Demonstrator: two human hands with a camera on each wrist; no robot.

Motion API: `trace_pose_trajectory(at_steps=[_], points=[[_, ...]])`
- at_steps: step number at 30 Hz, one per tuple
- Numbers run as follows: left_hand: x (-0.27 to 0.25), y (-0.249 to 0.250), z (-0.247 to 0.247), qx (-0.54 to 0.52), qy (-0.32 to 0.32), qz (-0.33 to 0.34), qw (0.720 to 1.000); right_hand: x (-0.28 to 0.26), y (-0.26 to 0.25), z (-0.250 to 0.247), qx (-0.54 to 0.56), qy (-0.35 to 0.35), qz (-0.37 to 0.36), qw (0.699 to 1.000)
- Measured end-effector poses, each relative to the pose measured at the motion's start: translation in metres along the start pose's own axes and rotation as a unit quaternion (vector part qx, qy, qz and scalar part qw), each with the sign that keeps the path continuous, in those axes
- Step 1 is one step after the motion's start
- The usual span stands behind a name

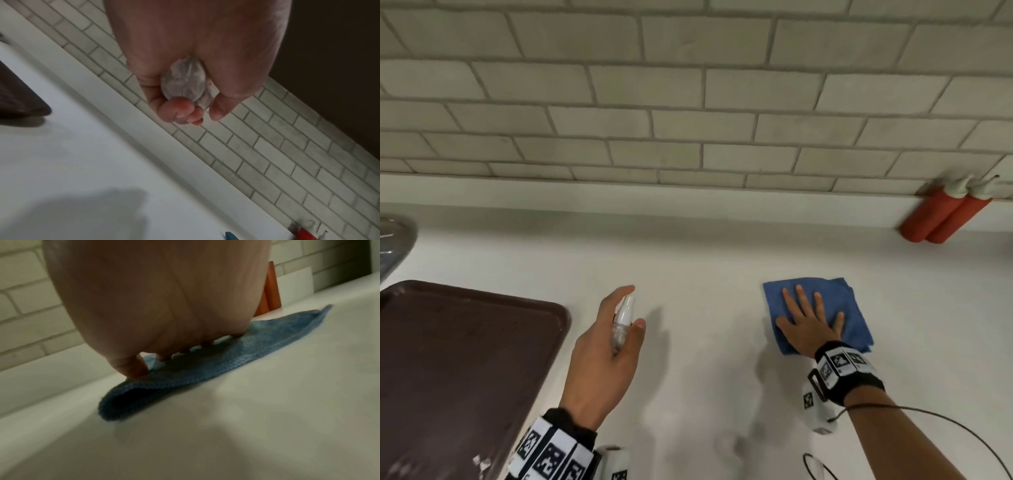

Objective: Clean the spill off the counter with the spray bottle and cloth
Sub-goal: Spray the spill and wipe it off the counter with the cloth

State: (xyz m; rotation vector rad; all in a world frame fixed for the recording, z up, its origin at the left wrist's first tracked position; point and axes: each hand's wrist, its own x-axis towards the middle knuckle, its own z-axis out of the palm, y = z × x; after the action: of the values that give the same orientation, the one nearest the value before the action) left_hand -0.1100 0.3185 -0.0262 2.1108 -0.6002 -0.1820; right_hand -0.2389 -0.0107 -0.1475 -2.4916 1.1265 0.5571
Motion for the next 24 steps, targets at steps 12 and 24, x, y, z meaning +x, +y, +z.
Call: trace_pose_trajectory(at_steps=[12, 24], points=[[0.087, 0.038, 0.046, 0.019, 0.055, 0.001, 0.998, 0.084, -0.149, -0.029, -0.048, -0.028, -0.171, 0.984], [0.092, 0.049, 0.051, 0.038, 0.043, 0.0, 0.998, 0.088, -0.16, -0.027, -0.104, -0.051, -0.266, 0.957]])
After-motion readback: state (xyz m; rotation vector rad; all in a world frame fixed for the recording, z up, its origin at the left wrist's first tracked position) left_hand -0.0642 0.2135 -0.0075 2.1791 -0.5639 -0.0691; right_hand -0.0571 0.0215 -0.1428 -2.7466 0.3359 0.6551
